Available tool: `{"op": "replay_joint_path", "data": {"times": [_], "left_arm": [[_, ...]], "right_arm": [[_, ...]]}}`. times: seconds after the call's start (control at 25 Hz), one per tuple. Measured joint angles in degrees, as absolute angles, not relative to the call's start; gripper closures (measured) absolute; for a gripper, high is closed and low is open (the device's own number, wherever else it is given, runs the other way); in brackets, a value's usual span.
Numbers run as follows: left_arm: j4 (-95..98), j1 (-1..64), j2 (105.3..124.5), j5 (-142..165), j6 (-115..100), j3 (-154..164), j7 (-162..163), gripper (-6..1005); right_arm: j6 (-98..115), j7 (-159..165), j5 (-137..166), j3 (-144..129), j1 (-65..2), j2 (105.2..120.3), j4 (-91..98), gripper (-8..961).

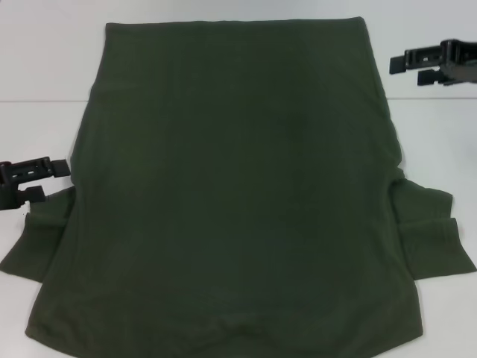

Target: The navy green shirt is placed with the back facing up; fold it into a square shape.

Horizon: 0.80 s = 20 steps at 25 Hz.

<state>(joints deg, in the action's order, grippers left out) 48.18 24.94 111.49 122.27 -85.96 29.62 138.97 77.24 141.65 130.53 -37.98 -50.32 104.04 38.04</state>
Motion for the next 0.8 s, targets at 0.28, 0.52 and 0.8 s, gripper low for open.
{"op": "replay_joint_path", "data": {"times": [0.28, 0.52, 0.8], "left_arm": [[45.1, 25.3, 111.58, 125.6, -78.9, 29.6, 139.2, 66], [44.2, 24.7, 111.74, 126.1, -74.7, 29.6, 138.8, 66], [41.2, 25.0, 111.93, 126.7, -68.5, 31.7, 138.0, 66]], "right_arm": [[75.2, 143.3, 131.9, -39.9, -52.4, 104.21, 37.2, 127], [74.9, 144.1, 132.2, -40.4, -52.2, 104.17, 37.0, 127], [74.9, 144.1, 132.2, -40.2, -51.8, 103.97, 36.9, 128]]}}
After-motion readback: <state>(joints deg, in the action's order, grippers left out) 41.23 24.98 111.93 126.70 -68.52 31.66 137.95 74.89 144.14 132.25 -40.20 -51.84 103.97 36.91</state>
